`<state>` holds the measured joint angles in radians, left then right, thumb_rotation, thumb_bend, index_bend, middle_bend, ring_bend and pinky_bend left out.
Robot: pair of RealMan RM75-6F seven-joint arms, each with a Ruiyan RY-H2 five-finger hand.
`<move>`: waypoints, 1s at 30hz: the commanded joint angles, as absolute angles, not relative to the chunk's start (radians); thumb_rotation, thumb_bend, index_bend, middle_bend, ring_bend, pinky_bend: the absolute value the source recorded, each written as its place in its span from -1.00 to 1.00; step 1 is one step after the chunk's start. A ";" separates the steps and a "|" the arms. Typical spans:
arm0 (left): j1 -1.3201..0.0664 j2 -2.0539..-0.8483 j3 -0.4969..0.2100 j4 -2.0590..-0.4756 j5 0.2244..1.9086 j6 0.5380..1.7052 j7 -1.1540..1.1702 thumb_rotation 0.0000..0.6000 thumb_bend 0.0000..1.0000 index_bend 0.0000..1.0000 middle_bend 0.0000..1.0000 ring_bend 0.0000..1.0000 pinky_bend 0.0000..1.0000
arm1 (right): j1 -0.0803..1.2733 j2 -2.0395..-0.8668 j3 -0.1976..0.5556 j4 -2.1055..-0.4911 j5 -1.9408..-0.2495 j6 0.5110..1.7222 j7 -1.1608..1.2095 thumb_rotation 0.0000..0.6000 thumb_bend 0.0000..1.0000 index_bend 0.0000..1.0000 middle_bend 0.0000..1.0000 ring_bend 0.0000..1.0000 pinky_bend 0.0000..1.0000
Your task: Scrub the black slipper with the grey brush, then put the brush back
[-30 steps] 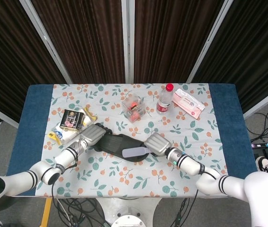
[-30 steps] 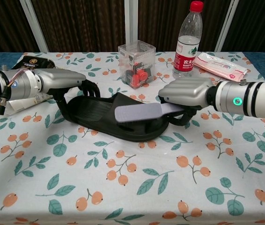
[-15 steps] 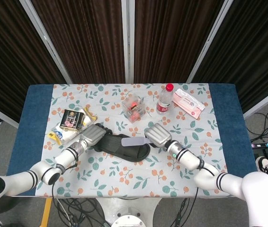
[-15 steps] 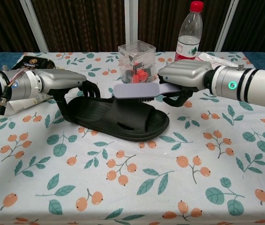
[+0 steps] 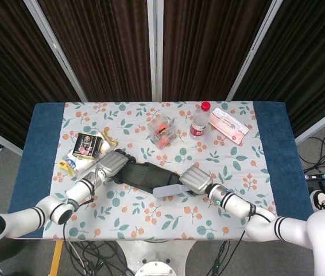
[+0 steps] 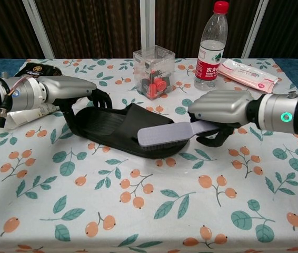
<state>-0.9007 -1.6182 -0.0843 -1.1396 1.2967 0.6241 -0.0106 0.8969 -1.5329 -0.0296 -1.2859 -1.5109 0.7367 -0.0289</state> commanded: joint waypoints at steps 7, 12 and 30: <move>-0.856 -1.530 -0.099 -1.263 1.317 0.737 -0.011 1.00 -0.61 -0.70 -0.63 -0.79 -0.63 | 0.812 -1.381 -0.011 -1.316 -1.443 0.819 0.001 1.00 -0.13 1.00 0.96 1.00 1.00; -0.805 -1.444 -0.110 -1.364 1.309 0.836 0.020 1.00 -0.61 -0.70 -0.64 -0.79 -0.64 | 0.803 -1.409 -0.006 -1.260 -1.351 0.742 -0.050 1.00 -0.28 1.00 0.93 0.97 1.00; -0.591 -1.192 -0.071 -1.569 1.295 1.057 -0.010 1.00 -0.62 -0.70 -0.64 -0.79 -0.65 | 0.758 -1.332 0.046 -1.377 -1.175 0.735 -0.151 1.00 -1.00 -1.00 -0.79 -0.90 -0.68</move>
